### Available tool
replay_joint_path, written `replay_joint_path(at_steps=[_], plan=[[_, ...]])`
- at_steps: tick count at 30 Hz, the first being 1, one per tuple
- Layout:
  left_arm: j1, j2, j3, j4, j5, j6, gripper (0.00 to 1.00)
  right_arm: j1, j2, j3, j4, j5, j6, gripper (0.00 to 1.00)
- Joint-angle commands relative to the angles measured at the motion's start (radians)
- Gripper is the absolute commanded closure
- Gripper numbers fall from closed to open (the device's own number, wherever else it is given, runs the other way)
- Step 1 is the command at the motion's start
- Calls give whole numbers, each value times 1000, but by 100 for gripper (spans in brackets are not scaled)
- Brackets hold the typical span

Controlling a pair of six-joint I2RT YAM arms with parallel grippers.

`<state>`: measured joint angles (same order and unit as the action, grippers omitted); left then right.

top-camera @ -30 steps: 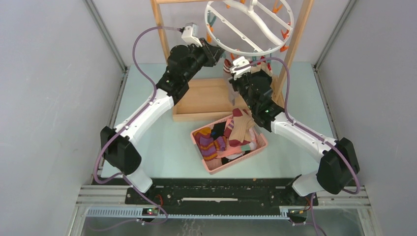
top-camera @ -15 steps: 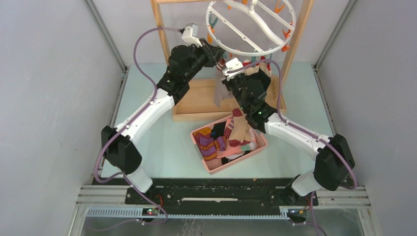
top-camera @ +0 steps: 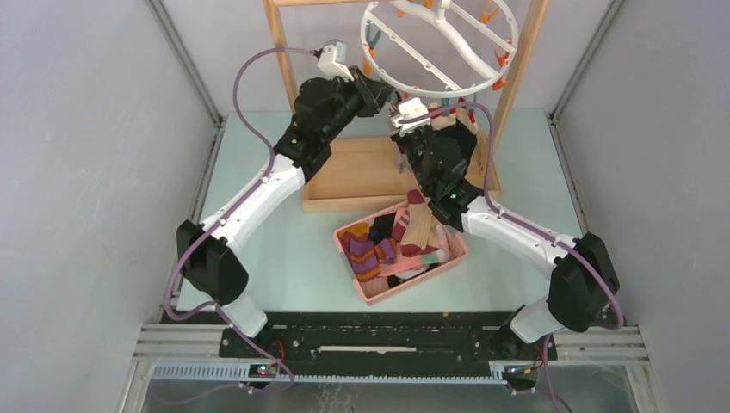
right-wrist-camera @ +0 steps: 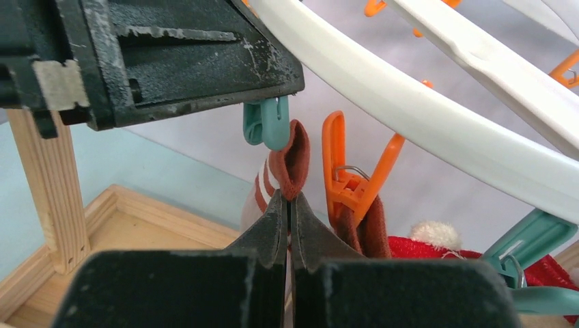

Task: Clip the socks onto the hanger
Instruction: Clamp the sock onto the hanger.

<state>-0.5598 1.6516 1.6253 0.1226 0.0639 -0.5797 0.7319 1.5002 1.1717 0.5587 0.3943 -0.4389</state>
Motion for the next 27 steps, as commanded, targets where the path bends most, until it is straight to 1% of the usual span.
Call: replay_joint_path(at_steps=[1,13,23,27], plan=[[8,1,70,15,-14,-34,100,19,14,62,57,14,-28,100],[8,5,71,4,-19,-64,100,31,43,102,53,14,-64,100],[8,20,111,-79,-44,-100,100,23,44,120,69,6,-96,100],[8,20,116,-84,-44,-101,100,13,41,133,73,0,-96,100]])
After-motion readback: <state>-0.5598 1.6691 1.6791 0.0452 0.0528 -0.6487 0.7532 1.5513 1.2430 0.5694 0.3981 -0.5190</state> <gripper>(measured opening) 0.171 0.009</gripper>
